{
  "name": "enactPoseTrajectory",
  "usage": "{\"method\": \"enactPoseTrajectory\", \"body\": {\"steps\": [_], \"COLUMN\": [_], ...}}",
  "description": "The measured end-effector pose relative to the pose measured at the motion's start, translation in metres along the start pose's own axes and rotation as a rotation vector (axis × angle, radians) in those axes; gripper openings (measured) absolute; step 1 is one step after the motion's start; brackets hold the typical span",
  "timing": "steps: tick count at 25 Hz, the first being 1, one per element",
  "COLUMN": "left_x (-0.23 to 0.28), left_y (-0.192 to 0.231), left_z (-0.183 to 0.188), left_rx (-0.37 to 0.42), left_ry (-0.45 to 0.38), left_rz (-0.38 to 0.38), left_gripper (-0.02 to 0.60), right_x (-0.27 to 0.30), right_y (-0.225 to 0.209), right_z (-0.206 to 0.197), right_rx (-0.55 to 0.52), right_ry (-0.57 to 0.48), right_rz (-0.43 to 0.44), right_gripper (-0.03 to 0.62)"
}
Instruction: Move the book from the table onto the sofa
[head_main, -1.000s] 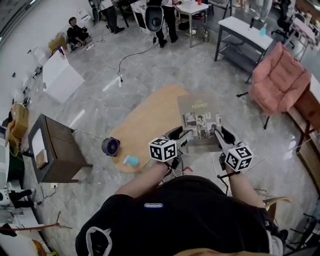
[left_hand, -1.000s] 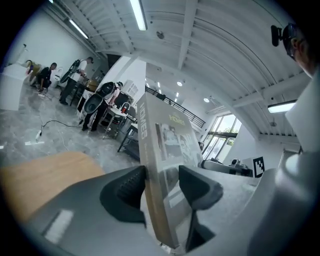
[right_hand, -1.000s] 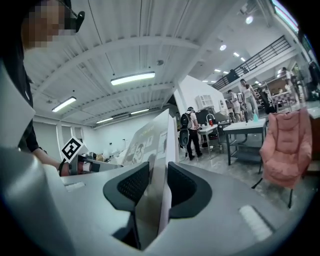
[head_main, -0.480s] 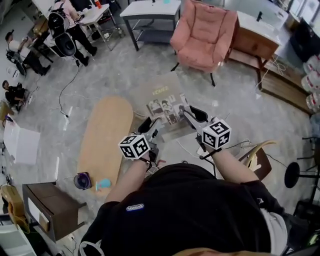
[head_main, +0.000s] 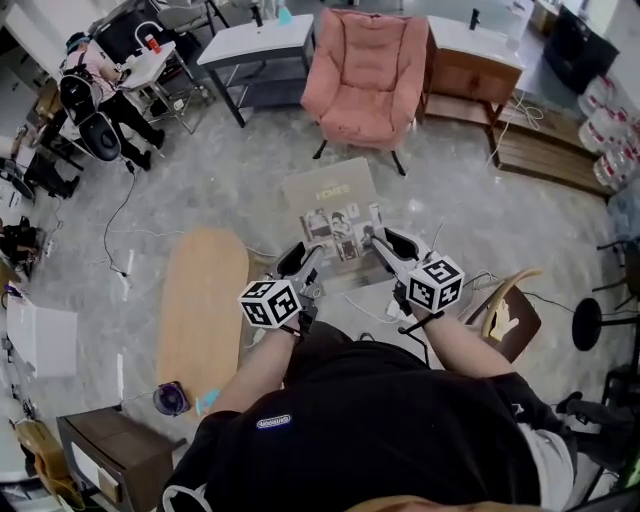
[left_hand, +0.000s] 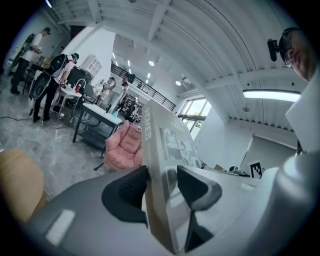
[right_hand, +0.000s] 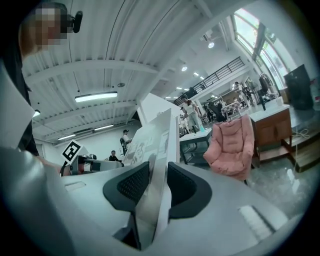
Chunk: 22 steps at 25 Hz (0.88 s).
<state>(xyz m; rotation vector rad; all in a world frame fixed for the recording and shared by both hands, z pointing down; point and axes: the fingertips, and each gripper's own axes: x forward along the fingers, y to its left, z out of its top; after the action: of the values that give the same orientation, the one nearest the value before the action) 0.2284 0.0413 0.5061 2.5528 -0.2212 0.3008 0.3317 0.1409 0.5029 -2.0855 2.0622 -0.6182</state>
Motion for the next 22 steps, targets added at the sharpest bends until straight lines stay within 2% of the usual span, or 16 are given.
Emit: {"method": "enactPoseTrajectory", "body": {"steps": [5, 9, 15, 18, 22], "left_x": [0.013, 0.031, 0.063, 0.069, 0.078], "left_y": [0.014, 0.034, 0.088, 0.117, 0.144], "left_z": [-0.006, 0.004, 0.084, 0.098, 0.123], "left_rx": [-0.003, -0.014, 0.007, -0.015, 0.0], "left_ry": [-0.008, -0.011, -0.022, -0.018, -0.006], "left_rz": [-0.043, -0.085, -0.138, -0.157, -0.185], "left_gripper": [0.193, 0.193, 0.193, 0.193, 0.193], "right_x": [0.009, 0.03, 0.109, 0.14, 0.172], "right_y": [-0.01, -0.019, -0.028, -0.027, -0.027], "right_z": [-0.005, 0.003, 0.057, 0.063, 0.074], "right_rx": [-0.018, -0.046, -0.072, -0.075, -0.067], "right_ry": [-0.012, -0.012, -0.028, -0.025, -0.043], "right_rz": [-0.04, -0.076, -0.106, -0.126, -0.153], "right_gripper": [0.129, 0.129, 0.127, 0.128, 0.127]}}
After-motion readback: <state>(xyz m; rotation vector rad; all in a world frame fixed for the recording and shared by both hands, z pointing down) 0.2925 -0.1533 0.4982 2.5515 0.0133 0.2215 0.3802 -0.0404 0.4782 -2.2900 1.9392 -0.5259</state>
